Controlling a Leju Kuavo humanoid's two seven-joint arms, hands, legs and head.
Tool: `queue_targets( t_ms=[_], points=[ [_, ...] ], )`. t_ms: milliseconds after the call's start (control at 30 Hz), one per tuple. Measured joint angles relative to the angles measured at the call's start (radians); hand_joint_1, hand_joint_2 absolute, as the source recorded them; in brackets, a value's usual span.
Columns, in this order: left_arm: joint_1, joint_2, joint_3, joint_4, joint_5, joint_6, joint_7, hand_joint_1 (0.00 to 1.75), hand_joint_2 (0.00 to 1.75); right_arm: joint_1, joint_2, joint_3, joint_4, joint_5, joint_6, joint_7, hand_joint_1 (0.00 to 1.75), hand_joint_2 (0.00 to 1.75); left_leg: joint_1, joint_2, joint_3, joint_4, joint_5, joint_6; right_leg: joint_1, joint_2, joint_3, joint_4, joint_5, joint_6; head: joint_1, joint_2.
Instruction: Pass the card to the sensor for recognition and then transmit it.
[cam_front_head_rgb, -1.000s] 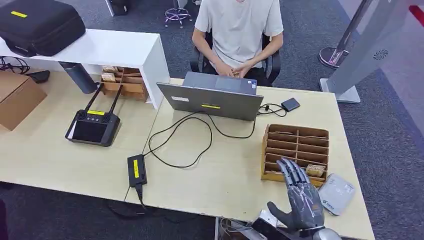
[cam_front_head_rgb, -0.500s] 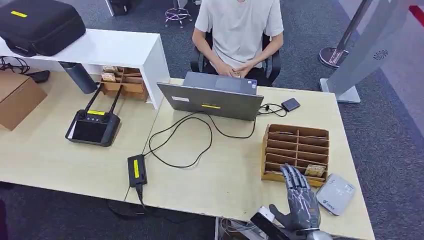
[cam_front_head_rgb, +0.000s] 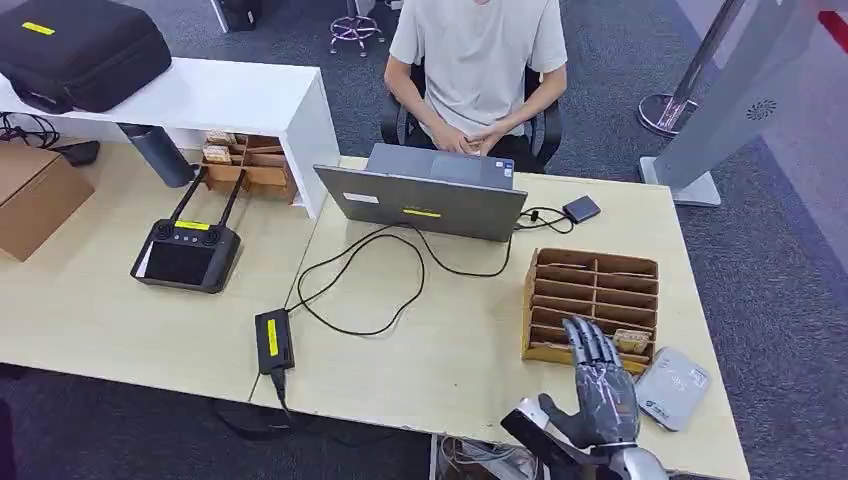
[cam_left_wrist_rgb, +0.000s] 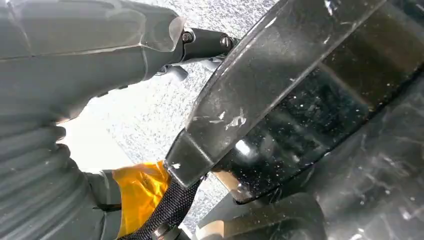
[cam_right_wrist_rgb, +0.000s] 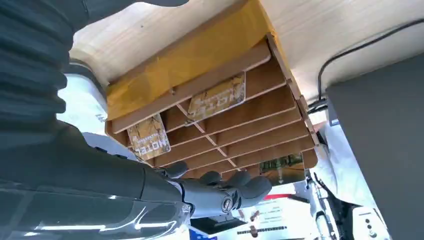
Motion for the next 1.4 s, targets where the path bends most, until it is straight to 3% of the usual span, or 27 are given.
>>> queue_targets(
  t_ms=[667, 833, 1400],
  points=[
    [-0.003, 0.0, -0.009, 0.0, -0.003, -0.004, 0.002, 0.0, 1.75, -0.024, 0.034, -0.041, 0.023, -0.004, -0.003, -0.024, 0.0, 1.75, 0.0, 0.0, 0.0, 0.0, 0.0, 0.0, 0.0, 0.0, 0.0, 0.0, 0.0, 0.0, 0.0, 0.0],
    [-0.006, 0.001, -0.014, 0.0, -0.013, -0.008, 0.002, 0.0, 1.75, -0.045, 0.037, -0.039, 0.055, 0.035, 0.0, -0.055, 0.0, 1.75, 0.0, 0.0, 0.0, 0.0, 0.0, 0.0, 0.0, 0.0, 0.0, 0.0, 0.0, 0.0, 0.0, 0.0],
    [-0.013, 0.005, -0.021, 0.0, -0.037, -0.024, 0.005, 0.0, 1.75, -0.147, -0.025, -0.024, 0.127, 0.083, 0.032, -0.088, 0.0, 1.75, 0.0, 0.0, 0.0, 0.0, 0.0, 0.0, 0.0, 0.0, 0.0, 0.0, 0.0, 0.0, 0.0, 0.0]
  ],
)
